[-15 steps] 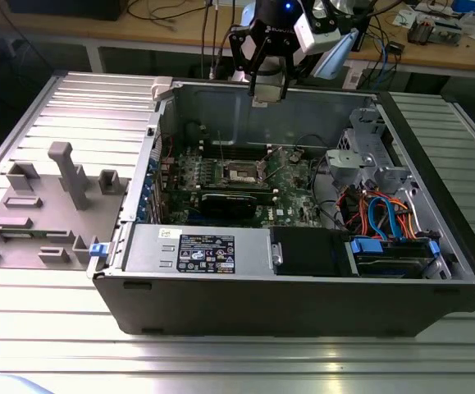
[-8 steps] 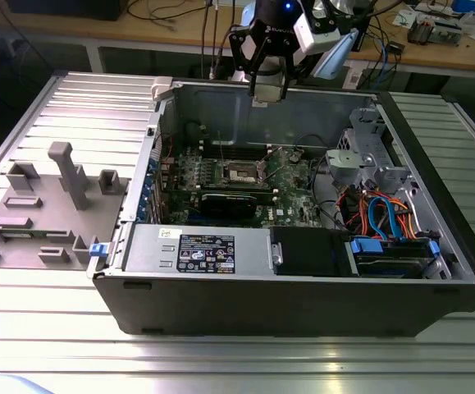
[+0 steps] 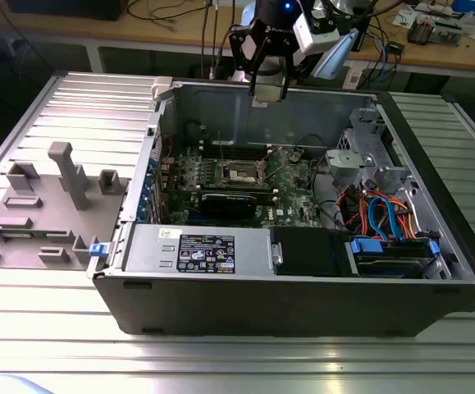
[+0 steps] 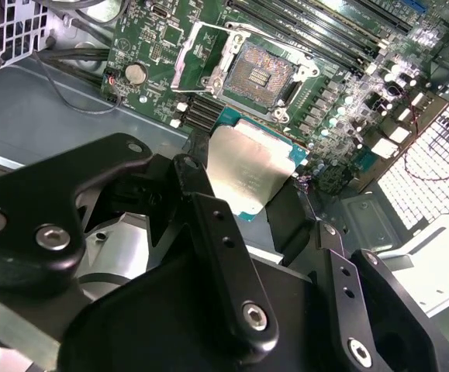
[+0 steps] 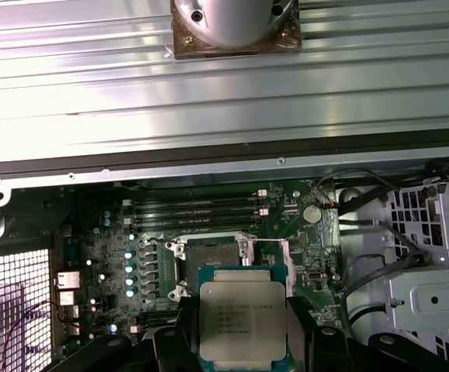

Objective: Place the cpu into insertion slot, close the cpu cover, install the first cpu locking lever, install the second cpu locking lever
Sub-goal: 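Place the cpu into insertion slot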

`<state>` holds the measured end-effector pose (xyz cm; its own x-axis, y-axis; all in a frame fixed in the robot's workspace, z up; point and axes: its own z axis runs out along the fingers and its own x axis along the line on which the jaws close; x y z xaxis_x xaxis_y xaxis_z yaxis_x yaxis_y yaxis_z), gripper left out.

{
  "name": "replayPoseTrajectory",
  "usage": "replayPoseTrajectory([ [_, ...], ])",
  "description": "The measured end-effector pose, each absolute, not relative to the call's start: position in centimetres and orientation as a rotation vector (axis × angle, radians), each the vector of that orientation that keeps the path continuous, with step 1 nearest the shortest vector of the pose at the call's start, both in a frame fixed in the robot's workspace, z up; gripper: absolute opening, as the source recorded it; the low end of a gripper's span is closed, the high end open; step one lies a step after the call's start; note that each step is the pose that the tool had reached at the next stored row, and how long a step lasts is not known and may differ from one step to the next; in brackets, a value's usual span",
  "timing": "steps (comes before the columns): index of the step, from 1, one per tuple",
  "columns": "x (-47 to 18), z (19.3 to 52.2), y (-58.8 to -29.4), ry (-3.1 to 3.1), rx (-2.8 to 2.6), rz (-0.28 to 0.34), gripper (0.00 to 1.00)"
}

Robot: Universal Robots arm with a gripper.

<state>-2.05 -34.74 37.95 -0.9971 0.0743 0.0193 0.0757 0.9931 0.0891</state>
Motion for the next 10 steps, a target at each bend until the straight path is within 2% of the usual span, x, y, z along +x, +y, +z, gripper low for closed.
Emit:
replayPoseTrajectory([
  [10, -2.06, 37.95, -34.74, -3.120, -0.120, -0.140, 0.54],
])
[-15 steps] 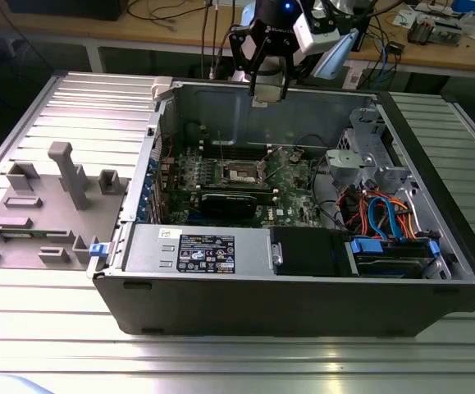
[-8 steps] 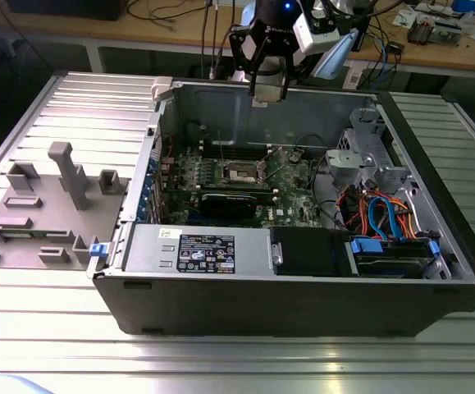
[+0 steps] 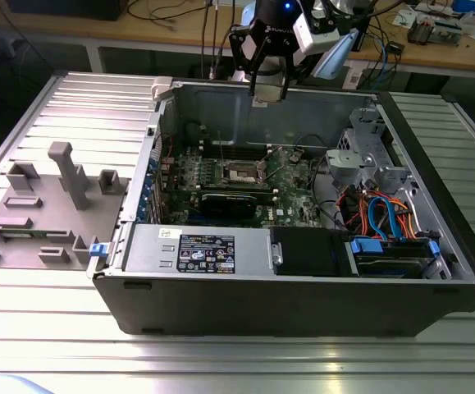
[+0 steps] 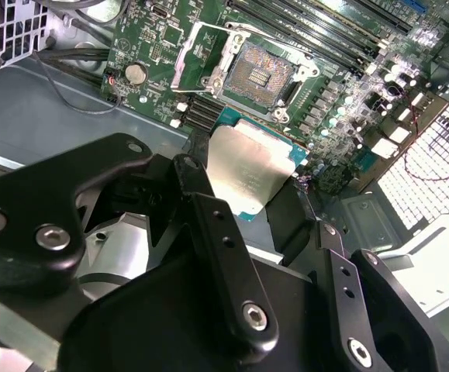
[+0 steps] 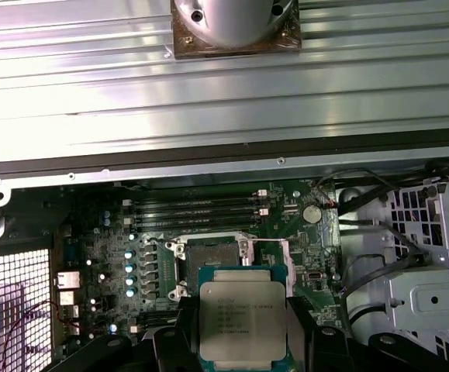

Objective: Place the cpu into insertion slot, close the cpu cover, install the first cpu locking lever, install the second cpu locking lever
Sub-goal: 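Place the cpu into insertion slot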

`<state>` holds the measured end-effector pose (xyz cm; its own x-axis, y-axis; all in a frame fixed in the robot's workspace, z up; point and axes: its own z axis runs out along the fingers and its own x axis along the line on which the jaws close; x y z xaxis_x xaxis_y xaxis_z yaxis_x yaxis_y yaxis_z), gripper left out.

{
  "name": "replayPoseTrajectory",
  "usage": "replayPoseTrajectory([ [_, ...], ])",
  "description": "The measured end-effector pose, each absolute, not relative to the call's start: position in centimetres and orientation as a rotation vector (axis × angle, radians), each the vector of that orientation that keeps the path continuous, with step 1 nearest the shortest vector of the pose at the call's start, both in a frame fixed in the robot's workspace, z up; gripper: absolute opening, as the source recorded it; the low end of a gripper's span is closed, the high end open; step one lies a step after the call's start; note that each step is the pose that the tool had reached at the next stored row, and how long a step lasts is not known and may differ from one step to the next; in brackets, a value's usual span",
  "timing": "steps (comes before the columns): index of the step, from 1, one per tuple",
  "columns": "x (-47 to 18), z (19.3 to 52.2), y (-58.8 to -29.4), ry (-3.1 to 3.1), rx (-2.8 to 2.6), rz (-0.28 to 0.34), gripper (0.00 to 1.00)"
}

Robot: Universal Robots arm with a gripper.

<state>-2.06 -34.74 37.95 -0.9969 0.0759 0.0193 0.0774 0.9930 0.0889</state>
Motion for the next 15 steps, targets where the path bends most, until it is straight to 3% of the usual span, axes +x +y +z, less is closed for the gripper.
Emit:
replayPoseTrajectory([
  [15, -2.06, 37.95, -34.74, -3.119, -0.190, -0.141, 0.54],
])
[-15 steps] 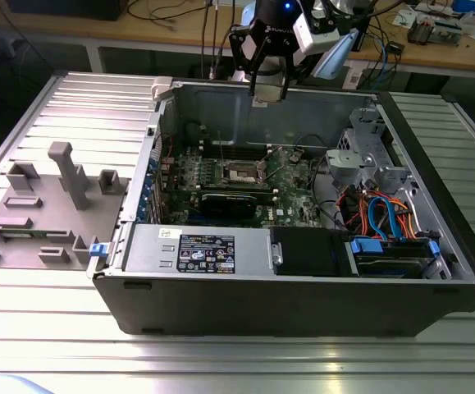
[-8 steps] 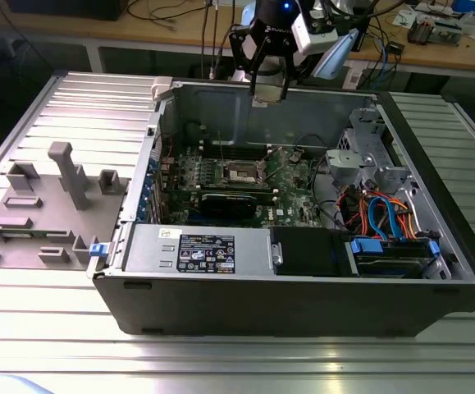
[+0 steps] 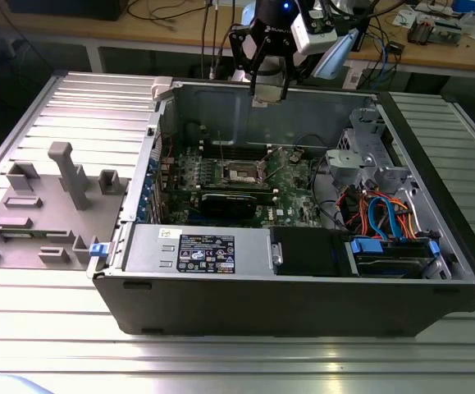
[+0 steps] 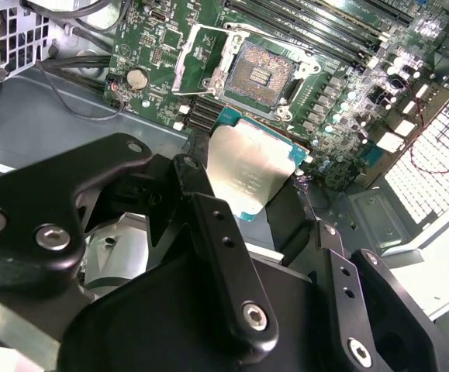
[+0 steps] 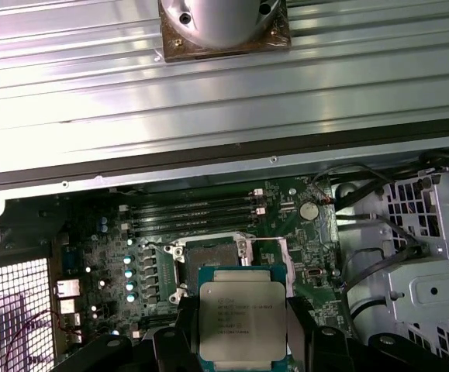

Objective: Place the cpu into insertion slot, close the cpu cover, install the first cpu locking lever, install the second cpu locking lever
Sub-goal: 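Place the cpu into insertion slot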

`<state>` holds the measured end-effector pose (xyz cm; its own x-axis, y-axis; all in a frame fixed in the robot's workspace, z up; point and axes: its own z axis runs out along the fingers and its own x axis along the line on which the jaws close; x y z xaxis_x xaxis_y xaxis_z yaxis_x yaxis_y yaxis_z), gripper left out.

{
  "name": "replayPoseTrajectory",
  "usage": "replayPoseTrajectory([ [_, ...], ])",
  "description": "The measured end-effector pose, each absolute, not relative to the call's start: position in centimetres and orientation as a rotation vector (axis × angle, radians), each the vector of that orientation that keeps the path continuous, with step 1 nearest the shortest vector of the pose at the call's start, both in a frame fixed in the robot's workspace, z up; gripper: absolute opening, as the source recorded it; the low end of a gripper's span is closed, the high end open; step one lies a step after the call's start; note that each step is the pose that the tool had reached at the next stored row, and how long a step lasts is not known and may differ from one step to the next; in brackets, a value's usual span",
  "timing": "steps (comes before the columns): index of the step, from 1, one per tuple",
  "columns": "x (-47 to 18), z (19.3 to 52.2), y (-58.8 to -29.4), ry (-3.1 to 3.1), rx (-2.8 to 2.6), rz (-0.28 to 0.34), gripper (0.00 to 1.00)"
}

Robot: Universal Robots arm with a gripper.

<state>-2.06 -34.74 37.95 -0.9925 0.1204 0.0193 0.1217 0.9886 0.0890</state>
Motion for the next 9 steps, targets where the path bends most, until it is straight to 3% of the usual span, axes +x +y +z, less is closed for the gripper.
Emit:
replayPoseTrajectory([
  [9, -2.06, 37.95, -34.74, -3.118, -0.208, -0.141, 0.54],
])
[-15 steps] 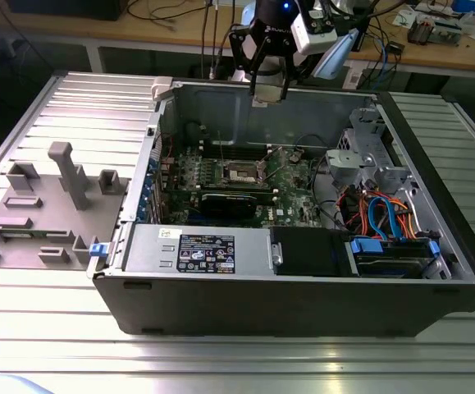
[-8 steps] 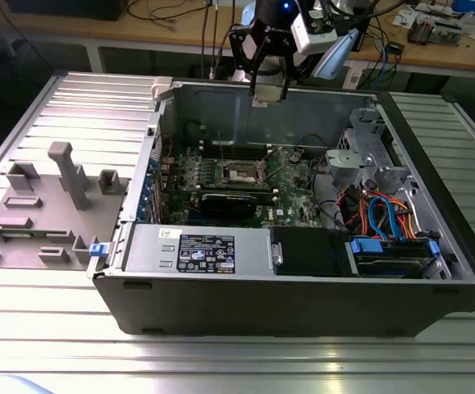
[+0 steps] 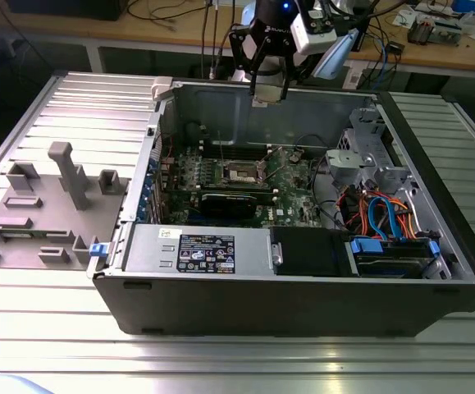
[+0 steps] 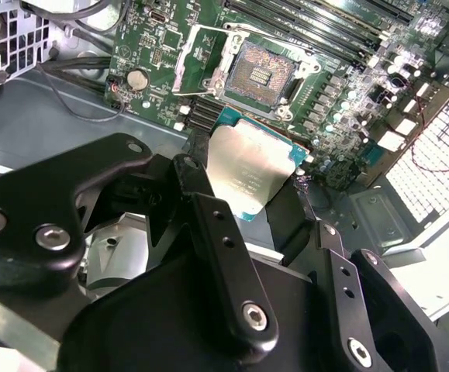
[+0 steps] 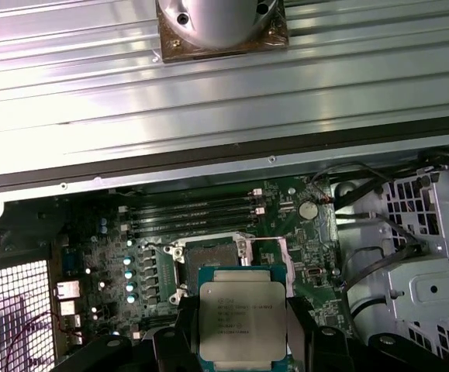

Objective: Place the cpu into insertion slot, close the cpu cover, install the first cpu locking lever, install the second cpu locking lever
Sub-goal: 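Place the cpu into insertion slot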

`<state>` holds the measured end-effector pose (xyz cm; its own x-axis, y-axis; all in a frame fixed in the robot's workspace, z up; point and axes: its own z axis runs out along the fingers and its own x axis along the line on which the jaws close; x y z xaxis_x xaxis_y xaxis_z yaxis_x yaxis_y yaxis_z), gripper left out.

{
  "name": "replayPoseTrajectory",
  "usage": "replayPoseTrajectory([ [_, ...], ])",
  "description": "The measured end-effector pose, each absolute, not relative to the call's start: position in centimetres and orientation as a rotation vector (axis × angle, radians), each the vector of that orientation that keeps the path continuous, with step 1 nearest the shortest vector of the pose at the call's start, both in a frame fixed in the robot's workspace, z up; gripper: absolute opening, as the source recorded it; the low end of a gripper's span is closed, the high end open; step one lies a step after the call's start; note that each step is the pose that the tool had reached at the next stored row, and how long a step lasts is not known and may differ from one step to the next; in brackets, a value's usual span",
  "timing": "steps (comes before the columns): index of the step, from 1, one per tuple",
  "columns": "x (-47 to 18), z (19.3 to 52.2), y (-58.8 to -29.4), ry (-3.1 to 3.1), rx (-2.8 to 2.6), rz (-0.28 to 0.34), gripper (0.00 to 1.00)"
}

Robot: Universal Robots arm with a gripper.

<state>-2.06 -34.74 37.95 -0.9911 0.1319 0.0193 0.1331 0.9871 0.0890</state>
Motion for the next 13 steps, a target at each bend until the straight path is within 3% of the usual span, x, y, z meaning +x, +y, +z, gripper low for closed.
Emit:
replayPoseTrajectory([
  [13, -2.06, 37.95, -34.74, -3.117, -0.224, -0.141, 0.54],
])
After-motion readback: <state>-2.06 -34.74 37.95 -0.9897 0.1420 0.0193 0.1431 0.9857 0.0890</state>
